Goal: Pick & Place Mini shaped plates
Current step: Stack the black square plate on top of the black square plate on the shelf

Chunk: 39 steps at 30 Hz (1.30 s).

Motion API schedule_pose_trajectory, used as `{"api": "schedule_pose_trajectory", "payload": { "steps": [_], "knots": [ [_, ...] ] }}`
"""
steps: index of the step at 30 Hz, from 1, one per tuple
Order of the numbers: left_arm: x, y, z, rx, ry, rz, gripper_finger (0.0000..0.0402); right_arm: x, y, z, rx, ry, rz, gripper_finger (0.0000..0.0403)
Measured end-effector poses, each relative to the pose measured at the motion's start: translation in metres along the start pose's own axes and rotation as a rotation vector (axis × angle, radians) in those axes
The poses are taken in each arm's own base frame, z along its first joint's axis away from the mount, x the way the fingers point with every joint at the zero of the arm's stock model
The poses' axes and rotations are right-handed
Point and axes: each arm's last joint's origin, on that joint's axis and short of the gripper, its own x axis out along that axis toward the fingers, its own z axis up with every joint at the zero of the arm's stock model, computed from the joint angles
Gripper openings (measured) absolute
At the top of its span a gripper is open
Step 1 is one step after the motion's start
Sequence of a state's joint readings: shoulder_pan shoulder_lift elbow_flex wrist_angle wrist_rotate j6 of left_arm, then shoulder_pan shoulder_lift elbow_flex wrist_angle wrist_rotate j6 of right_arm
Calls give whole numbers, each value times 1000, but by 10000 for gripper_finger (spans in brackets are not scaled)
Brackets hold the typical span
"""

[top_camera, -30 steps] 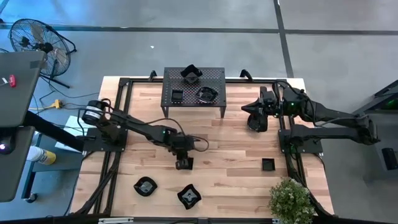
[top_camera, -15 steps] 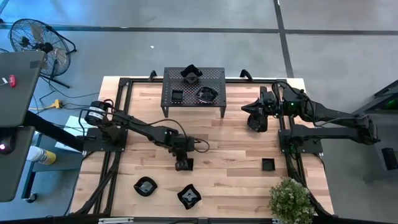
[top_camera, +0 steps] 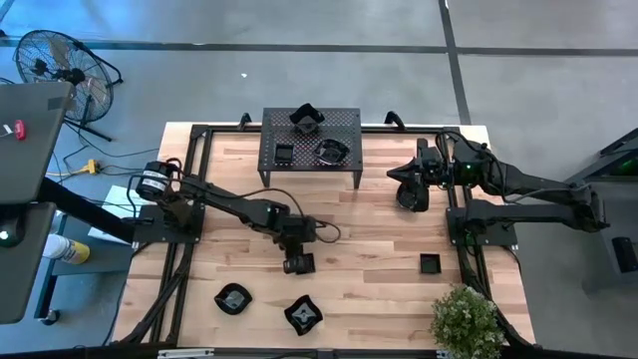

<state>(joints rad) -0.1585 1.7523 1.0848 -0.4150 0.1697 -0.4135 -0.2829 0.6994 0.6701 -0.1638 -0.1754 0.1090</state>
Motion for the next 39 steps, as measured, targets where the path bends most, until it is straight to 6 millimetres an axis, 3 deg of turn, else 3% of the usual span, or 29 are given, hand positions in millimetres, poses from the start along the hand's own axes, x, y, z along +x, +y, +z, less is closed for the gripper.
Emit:
{"api": "schedule_pose_trajectory", "payload": {
  "steps": [8, 14, 21, 25, 33, 39],
  "knots": [
    [-42, 11, 23, -68, -117, -16, 0, 0, 0, 0, -3, -3, 0, 2],
    [-105, 28, 29, -190, -282, -27, 0, 0, 0, 1, -3, -5, 1, 6],
    [-189, 62, 23, -554, -611, 7, 0, 0, 0, 1, -4, -13, 1, 3],
    [-220, 84, 11, -798, -730, 63, 0, 0, 0, 2, -5, -15, -5, 4],
    [-238, 122, -3, -924, -739, 143, 0, 0, 0, 2, -5, -20, -8, 6],
    [-229, 146, -16, -994, -732, 132, 0, 0, 0, 2, 1, -21, -8, 2]
  ]
}}
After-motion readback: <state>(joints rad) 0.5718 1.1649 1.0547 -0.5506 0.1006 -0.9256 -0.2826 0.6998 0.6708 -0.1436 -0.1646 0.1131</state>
